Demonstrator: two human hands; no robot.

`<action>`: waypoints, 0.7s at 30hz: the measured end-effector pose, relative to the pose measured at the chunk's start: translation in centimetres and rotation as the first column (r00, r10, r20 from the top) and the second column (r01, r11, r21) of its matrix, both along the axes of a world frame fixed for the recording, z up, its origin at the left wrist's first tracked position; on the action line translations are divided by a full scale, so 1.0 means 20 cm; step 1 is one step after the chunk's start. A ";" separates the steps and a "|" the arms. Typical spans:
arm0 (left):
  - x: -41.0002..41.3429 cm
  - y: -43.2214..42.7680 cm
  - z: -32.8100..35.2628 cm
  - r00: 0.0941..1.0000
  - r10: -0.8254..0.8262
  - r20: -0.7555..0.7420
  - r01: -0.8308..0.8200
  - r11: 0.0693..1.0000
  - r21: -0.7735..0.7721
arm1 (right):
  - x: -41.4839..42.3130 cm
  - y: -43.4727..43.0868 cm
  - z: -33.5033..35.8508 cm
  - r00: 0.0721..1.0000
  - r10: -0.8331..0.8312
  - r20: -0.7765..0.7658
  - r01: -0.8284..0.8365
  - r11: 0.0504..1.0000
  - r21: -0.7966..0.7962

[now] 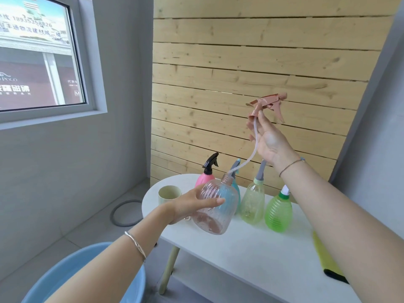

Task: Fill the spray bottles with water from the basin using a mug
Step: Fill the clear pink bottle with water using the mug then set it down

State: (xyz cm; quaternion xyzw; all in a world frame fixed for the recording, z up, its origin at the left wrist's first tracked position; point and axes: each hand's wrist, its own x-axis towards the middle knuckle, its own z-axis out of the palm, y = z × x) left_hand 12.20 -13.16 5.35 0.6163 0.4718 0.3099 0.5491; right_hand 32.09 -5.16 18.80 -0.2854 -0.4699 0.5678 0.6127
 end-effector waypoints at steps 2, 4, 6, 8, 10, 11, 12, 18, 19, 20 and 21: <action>-0.01 0.01 -0.03 1.000 -0.008 -0.022 0.008 1.000 0.008 | 0.02 0.04 0.00 0.999 0.047 0.010 -0.047 0.998 -0.040; -0.03 0.02 -0.06 0.999 0.014 -0.038 -0.013 1.000 0.014 | 0.03 0.07 -0.02 0.993 0.091 0.073 -0.087 0.994 -0.065; -0.05 0.03 -0.09 0.998 0.057 -0.022 -0.056 0.998 0.018 | 0.04 0.09 -0.09 0.978 0.114 0.173 -0.099 0.991 -0.095; -0.07 0.02 -0.12 0.996 0.094 -0.009 -0.094 0.995 0.019 | 0.05 0.10 -0.20 0.948 0.151 0.280 -0.115 0.983 -0.141; -0.07 0.01 -0.15 0.992 0.127 0.009 -0.127 0.992 0.023 | 0.07 0.10 -0.35 0.894 0.217 0.391 -0.147 0.969 -0.200; -0.07 0.00 -0.15 0.988 0.153 0.021 -0.153 0.988 0.022 | 0.08 0.10 -0.42 0.853 0.248 0.459 -0.161 0.962 -0.221; -0.07 -0.01 -0.18 0.983 0.178 0.039 -0.178 0.984 0.013 | 0.08 0.10 -0.51 0.799 0.277 0.533 -0.167 0.955 -0.245; -0.12 -0.04 -0.32 0.963 0.264 0.058 -0.265 0.964 0.018 | 0.11 0.04 -0.90 0.520 0.438 0.733 -0.188 0.896 -0.403; -0.12 -0.04 -0.35 0.962 0.267 0.059 -0.269 0.963 0.021 | 0.12 0.03 -0.94 0.488 0.466 0.738 -0.195 0.882 -0.429; -0.13 -0.05 -0.37 0.961 0.272 0.053 -0.273 0.962 0.019 | 0.13 0.04 -0.98 0.460 0.484 0.745 -0.193 0.873 -0.448; -0.14 -0.05 -0.39 0.961 0.274 0.042 -0.276 0.961 0.021 | 0.13 0.04 -1.02 0.438 0.492 0.752 -0.188 0.869 -0.459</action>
